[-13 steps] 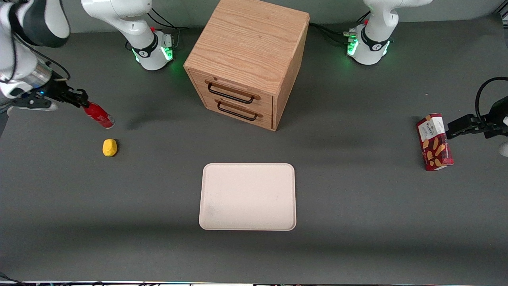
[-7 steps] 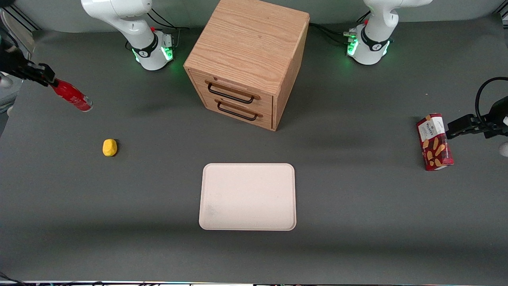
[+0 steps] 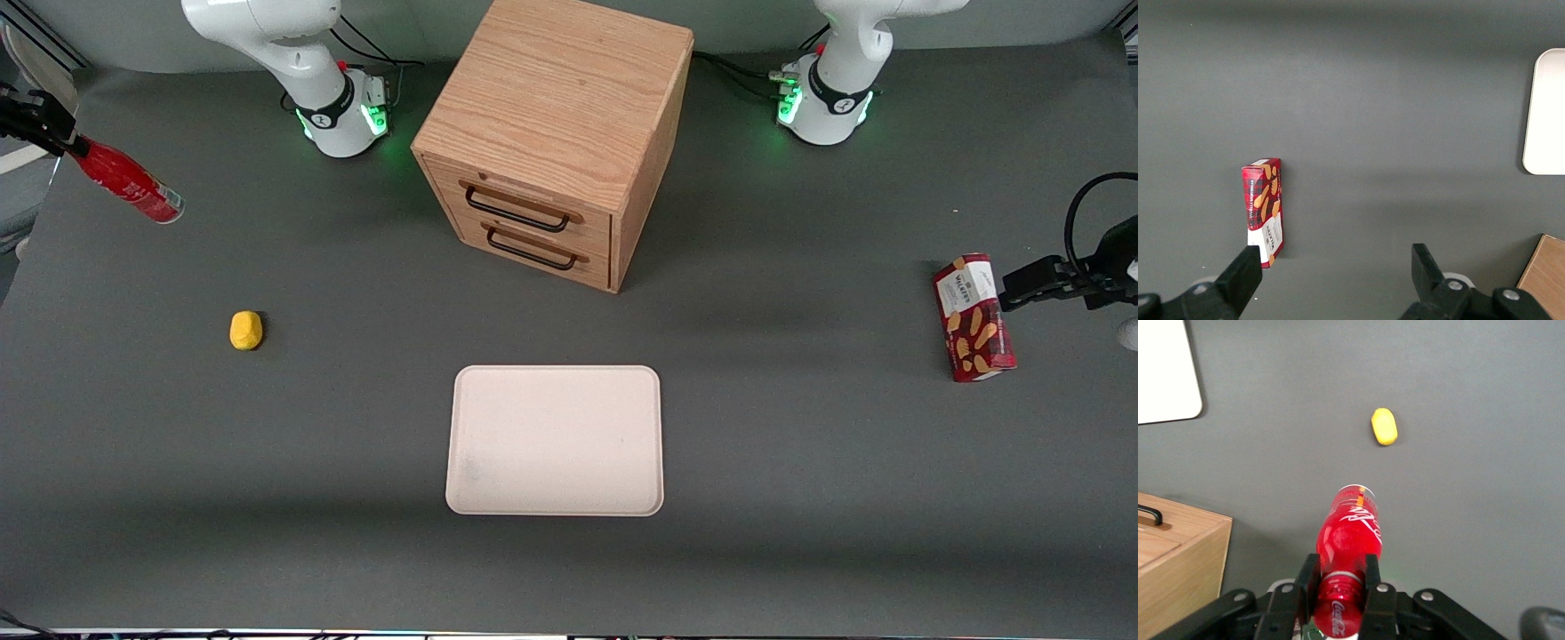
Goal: Place coke bottle on tray
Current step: 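Carry the bottle over the white tray and stand it upright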
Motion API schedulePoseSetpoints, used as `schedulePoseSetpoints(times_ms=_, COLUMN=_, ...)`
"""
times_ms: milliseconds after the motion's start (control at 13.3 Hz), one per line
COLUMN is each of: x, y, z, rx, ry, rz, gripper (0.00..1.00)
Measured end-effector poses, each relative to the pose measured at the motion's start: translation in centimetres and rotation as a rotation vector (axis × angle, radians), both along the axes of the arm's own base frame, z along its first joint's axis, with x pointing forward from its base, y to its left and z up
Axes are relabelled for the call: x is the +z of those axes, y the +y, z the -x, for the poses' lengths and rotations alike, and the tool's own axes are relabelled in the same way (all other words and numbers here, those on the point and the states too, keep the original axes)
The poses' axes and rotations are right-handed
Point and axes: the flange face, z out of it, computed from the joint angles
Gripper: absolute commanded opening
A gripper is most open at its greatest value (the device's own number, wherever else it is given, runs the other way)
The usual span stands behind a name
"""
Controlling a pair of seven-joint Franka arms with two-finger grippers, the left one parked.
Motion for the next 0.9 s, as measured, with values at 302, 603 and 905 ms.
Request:
schedulePoseSetpoints(times_ms=302, x=-0.5, y=7.8, z=-8.0, rx=0.119, ry=0.011, rz=0.024, gripper=0.00)
schedulePoseSetpoints(times_ms=603, x=-1.8, y=16.9, z=-15.4, rx=0.166, ry=0.029, rz=0.020, gripper=0.00)
schedulePoseSetpoints(times_ms=905, x=-4.0, y=25.5, z=-19.8, rx=0.098, ry=0.031, rz=0.002, gripper=0.00)
